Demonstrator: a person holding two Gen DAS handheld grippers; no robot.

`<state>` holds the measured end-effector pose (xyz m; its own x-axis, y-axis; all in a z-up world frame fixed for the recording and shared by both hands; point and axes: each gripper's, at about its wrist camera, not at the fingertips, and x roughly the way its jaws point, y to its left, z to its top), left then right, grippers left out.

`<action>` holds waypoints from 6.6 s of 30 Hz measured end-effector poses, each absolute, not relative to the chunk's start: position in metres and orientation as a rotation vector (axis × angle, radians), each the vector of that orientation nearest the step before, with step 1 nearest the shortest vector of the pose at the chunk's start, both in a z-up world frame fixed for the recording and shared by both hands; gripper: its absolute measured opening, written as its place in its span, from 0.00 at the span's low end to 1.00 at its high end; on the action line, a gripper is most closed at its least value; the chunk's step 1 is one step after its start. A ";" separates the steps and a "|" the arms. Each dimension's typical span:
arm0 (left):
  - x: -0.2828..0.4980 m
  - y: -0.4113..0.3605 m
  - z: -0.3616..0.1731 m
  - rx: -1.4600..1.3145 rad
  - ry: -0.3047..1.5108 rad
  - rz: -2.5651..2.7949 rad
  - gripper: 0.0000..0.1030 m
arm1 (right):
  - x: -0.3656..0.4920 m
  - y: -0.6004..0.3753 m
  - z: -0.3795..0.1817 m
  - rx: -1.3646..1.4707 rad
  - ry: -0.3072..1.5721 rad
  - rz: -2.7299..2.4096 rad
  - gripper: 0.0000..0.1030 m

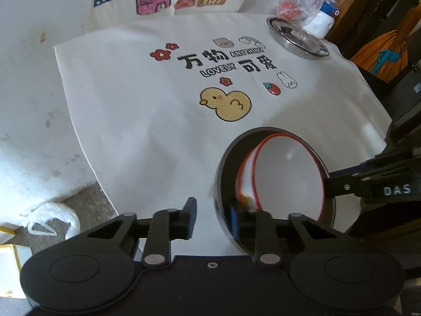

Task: Organize plates and bowls
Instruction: 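Lift the steel bowl stack with both grippers and carry it toward the steel plate, then lower the steel bowl stack onto the steel plate and open both grippers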

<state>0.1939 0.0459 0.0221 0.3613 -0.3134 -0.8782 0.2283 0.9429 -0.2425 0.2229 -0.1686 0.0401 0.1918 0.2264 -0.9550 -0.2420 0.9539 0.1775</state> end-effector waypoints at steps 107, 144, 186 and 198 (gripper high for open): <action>0.382 -0.126 0.032 -0.149 1.079 -0.467 0.07 | 0.362 -0.363 0.039 0.386 1.205 0.119 0.08; 0.529 -0.195 0.022 -0.144 1.000 -0.454 0.07 | 0.505 -0.412 0.030 0.342 1.148 0.022 0.09; 0.542 -0.191 0.012 -0.133 0.967 -0.424 0.09 | 0.519 -0.393 0.017 0.192 1.101 0.050 0.11; 0.534 -0.181 0.020 -0.106 0.902 -0.364 0.42 | 0.503 -0.387 0.037 0.099 0.997 0.019 0.23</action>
<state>0.5344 -0.1807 0.0204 0.5633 -0.3525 -0.7473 0.2643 0.9338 -0.2412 0.5028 -0.3870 0.0370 0.5433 0.0617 -0.8373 0.0291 0.9953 0.0922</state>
